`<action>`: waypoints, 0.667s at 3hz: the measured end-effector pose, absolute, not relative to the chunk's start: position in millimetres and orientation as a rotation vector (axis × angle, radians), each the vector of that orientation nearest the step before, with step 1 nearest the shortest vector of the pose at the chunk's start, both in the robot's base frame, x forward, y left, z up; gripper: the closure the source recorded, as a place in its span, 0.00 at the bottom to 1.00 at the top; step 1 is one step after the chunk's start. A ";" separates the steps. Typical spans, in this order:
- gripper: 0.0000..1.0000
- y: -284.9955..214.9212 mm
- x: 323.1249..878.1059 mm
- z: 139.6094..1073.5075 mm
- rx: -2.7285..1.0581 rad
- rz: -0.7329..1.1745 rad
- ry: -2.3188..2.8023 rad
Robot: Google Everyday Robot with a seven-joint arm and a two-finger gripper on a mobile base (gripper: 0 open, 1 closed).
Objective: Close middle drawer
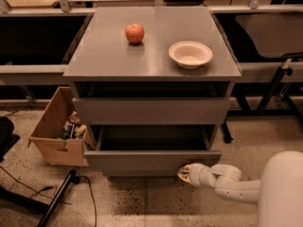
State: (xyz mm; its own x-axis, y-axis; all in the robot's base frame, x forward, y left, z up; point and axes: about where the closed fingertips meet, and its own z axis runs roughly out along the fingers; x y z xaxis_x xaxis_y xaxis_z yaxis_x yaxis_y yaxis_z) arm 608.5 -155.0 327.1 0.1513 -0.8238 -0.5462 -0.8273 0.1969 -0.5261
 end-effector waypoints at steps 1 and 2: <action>1.00 -155.2 606.7 327.1 -1.590 0.005 1.635; 0.81 -155.1 606.7 327.1 -1.590 0.005 1.635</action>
Offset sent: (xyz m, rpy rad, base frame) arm -0.0019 -0.0002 0.0000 0.0000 0.0000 0.0000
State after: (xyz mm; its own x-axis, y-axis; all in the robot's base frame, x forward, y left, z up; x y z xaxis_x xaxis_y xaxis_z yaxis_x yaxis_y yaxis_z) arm 606.7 -155.1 327.1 0.1514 -0.8238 -0.5463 -0.8273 0.1969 -0.5261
